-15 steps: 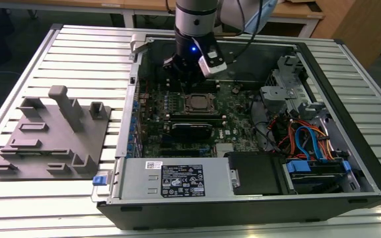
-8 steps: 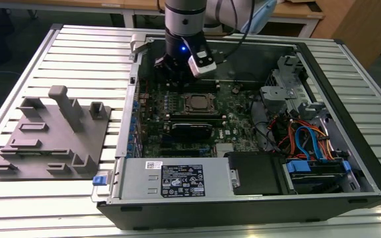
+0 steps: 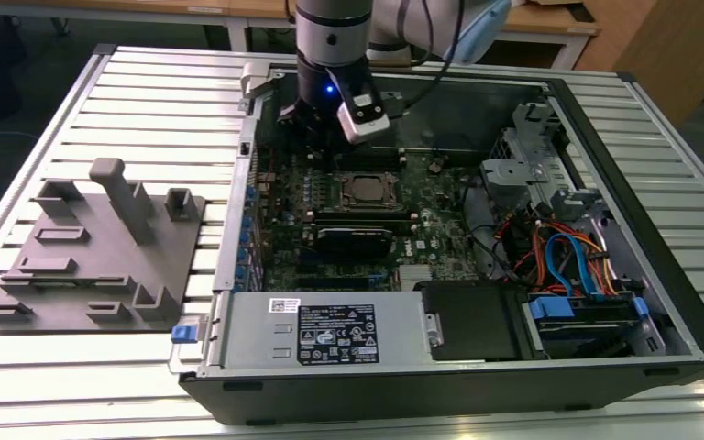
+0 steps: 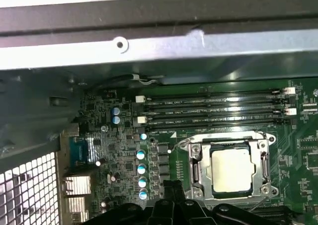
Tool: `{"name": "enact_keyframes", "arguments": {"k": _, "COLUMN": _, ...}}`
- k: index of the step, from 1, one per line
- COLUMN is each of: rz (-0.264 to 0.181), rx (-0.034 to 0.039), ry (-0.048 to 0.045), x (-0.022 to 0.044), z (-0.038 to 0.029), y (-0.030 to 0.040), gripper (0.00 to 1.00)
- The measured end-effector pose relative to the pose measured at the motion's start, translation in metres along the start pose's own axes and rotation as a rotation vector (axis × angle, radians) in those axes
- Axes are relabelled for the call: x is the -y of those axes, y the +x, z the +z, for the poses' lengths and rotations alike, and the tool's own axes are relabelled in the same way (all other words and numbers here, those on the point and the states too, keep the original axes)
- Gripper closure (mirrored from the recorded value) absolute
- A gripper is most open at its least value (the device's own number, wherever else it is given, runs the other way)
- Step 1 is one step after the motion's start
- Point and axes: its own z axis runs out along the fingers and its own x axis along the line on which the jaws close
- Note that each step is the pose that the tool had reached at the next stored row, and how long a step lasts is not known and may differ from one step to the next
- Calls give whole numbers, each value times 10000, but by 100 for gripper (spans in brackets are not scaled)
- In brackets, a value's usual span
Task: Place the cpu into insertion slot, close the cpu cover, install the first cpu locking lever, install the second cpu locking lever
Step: 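Install the first cpu locking lever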
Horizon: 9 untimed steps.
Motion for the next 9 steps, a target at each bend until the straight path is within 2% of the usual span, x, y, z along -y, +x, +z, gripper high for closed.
{"name": "enact_keyframes", "arguments": {"k": 4, "rz": 0, "rx": 1, "ry": 0, "x": -32, "z": 0, "y": 10, "gripper": 90}}
{"name": "enact_keyframes", "arguments": {"k": 9, "rz": 0, "rx": 2, "ry": -2, "x": -33, "z": 0, "y": 14, "gripper": 90}}
